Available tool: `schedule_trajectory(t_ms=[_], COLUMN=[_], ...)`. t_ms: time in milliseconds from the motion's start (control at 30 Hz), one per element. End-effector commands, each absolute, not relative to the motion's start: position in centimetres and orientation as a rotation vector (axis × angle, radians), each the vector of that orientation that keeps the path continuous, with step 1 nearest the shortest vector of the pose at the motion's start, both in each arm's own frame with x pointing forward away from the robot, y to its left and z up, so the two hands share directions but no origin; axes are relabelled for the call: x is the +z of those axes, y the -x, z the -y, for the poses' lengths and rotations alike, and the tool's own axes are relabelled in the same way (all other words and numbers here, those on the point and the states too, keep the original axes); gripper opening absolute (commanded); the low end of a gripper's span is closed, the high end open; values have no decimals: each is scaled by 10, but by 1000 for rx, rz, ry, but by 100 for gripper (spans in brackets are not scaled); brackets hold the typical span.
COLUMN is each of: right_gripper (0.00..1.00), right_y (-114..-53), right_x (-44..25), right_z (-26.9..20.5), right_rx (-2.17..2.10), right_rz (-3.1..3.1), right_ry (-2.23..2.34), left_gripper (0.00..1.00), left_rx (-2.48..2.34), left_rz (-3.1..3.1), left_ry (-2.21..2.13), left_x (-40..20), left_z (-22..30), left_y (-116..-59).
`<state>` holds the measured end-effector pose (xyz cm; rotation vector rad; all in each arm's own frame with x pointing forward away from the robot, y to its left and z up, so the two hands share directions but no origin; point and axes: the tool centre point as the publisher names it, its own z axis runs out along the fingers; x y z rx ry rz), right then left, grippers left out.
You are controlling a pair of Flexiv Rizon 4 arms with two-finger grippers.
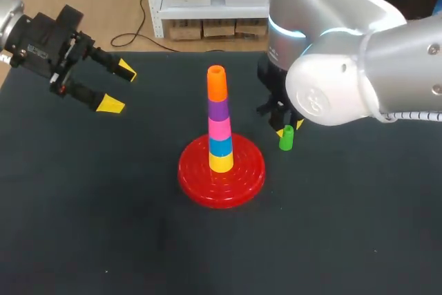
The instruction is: Pick up and stack the cylinders on the red base in this order: pink,purple,orange,green
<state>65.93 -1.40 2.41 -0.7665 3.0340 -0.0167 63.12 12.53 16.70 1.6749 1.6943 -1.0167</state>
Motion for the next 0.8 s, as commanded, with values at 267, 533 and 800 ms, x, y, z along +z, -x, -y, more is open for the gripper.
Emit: schedule_trajectory(t_ms=[267,533,800], right_gripper=[22,0,0], right_y=[-661,-669,-673], right_x=[20,38,116], right_z=[15,12,-1], right_rx=[-37,-46,-17], right_rz=[-3037,-3068,-3039], right_ry=[752,718,696], left_gripper=[100,100,100], left_rx=[-1019,-1019,-1019], left_rz=[-1692,-1692,-1692], left_ry=[-1677,-1677,-1677], left_x=[166,166,166], left_z=[-126,-126,-126], left_y=[-632,-632,-632])
